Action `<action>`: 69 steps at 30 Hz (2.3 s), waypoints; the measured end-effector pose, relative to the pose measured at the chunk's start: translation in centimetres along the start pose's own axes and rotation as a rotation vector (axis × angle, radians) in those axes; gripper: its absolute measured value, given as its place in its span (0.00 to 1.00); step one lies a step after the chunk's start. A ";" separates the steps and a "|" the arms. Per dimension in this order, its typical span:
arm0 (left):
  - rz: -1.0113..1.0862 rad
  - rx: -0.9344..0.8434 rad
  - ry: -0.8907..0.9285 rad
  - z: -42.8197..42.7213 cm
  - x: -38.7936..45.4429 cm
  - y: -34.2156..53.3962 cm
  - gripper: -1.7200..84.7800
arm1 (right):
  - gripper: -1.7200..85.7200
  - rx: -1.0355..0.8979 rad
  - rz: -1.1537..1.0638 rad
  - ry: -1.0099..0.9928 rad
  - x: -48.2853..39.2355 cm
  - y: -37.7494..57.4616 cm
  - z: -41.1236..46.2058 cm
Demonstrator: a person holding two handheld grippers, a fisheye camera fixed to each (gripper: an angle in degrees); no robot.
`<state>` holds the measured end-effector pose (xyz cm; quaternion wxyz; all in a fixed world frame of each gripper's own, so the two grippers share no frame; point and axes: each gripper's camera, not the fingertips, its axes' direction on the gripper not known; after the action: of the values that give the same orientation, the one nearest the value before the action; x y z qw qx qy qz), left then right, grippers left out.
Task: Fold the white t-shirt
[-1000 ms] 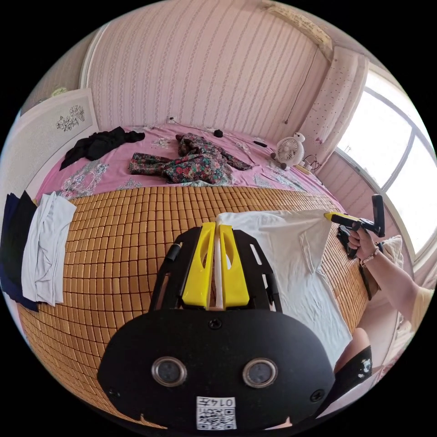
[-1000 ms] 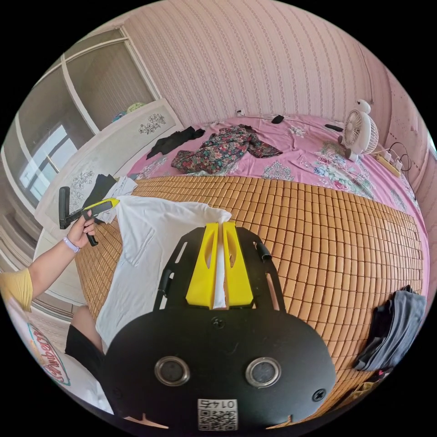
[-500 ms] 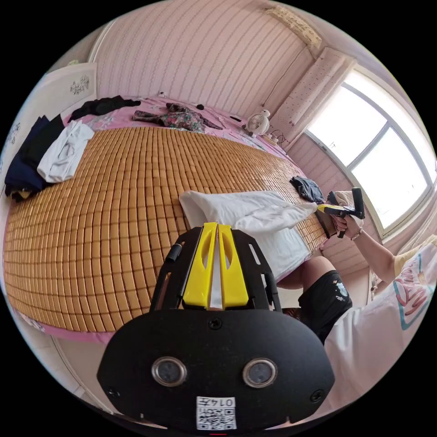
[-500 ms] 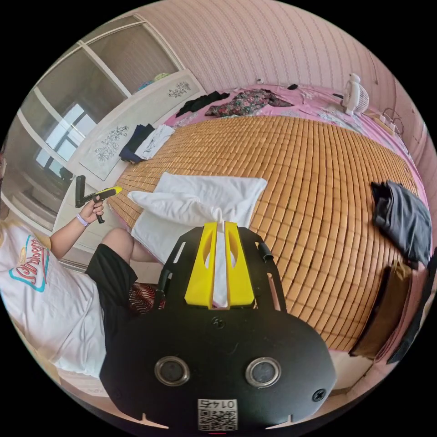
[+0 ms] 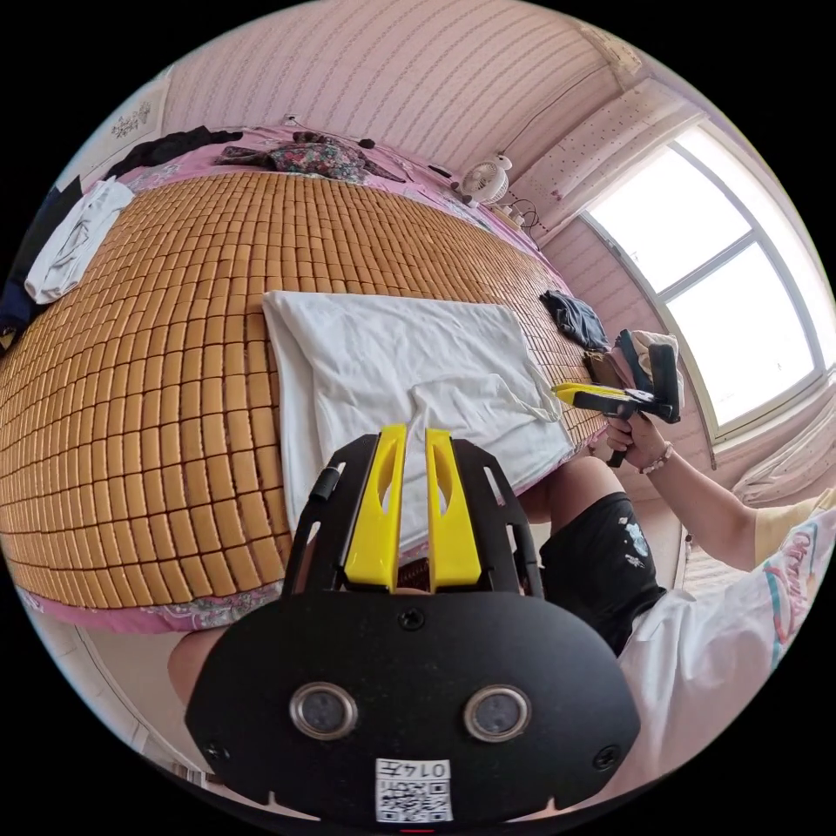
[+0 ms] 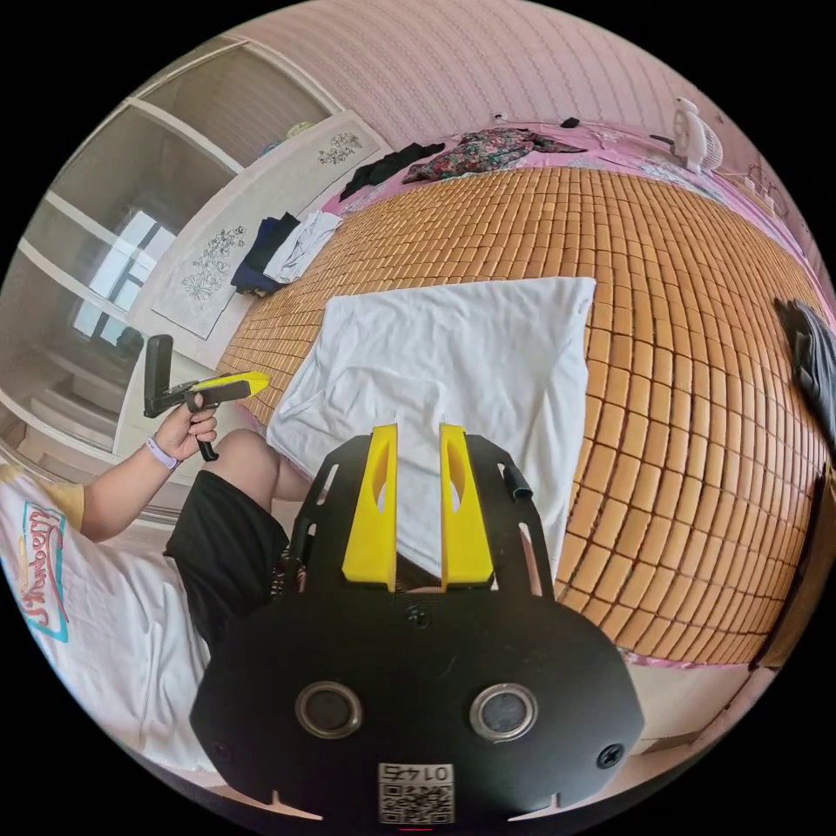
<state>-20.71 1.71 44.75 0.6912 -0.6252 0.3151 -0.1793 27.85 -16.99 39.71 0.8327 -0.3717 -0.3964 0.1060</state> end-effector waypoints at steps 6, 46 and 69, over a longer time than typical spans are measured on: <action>-0.005 -0.127 -0.033 7.0 0.8 -3.7 0.04 | 0.11 -0.090 0.037 0.086 -0.6 -4.4 6.1; -0.068 -0.109 -0.318 9.3 -4.1 3.7 0.01 | 0.02 -0.230 -0.227 0.391 -14.2 -22.6 26.8; 0.243 -0.100 -0.129 13.0 3.2 1.4 0.01 | 0.02 -0.529 -0.319 0.507 -17.8 -34.0 36.1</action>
<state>-9.92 9.64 42.95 0.6946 -0.6264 0.3518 -0.0379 -14.67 -29.91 68.04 0.7858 -0.5213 -0.2448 -0.2256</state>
